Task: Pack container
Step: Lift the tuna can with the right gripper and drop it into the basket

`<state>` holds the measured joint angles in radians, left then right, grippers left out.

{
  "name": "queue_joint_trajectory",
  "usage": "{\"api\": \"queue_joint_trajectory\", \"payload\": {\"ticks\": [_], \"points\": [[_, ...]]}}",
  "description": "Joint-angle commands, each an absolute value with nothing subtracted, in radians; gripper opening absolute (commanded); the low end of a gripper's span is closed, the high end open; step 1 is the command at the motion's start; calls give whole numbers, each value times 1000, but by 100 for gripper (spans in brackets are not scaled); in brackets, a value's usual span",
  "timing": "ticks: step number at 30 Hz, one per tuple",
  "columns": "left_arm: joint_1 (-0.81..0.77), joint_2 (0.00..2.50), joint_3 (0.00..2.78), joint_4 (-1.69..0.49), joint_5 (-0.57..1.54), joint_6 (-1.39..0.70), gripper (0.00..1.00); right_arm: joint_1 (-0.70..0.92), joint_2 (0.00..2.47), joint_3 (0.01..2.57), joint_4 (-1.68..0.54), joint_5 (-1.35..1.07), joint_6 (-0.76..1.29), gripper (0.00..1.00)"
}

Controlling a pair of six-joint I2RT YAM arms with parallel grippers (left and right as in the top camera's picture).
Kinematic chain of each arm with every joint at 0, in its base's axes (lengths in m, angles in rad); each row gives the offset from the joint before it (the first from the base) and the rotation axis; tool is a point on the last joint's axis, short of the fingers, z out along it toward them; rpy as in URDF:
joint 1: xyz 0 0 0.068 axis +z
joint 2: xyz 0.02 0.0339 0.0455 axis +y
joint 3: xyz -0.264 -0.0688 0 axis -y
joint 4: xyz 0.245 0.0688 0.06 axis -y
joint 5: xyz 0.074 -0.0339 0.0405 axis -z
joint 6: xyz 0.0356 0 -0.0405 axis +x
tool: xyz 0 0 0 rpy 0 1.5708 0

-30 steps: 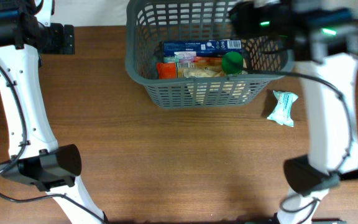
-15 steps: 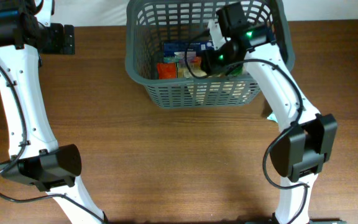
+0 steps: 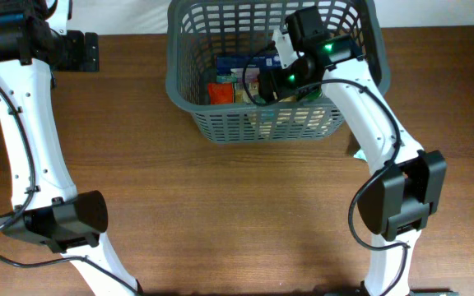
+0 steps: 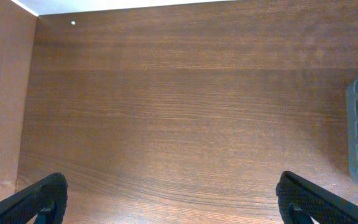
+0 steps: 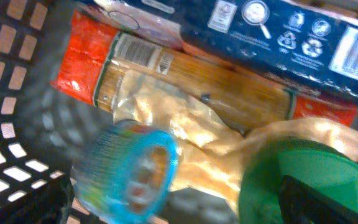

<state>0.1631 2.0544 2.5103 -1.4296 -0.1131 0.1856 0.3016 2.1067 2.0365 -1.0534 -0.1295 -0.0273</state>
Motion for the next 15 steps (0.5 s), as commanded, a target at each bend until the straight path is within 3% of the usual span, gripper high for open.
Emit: {"api": "queue_joint_trajectory", "payload": {"ticks": [1,8,15], "points": [[165,2048,2507,-1431,-121,173,99,263,2015,2177,-1102,-127,-23,94],[165,2048,2507,-1431,-121,173,99,95,1913,2479,-1253,-89,-22,93],[165,2048,2507,-1431,-121,173,99,-194,1909,2424,-1269,-109,50,92]]}}
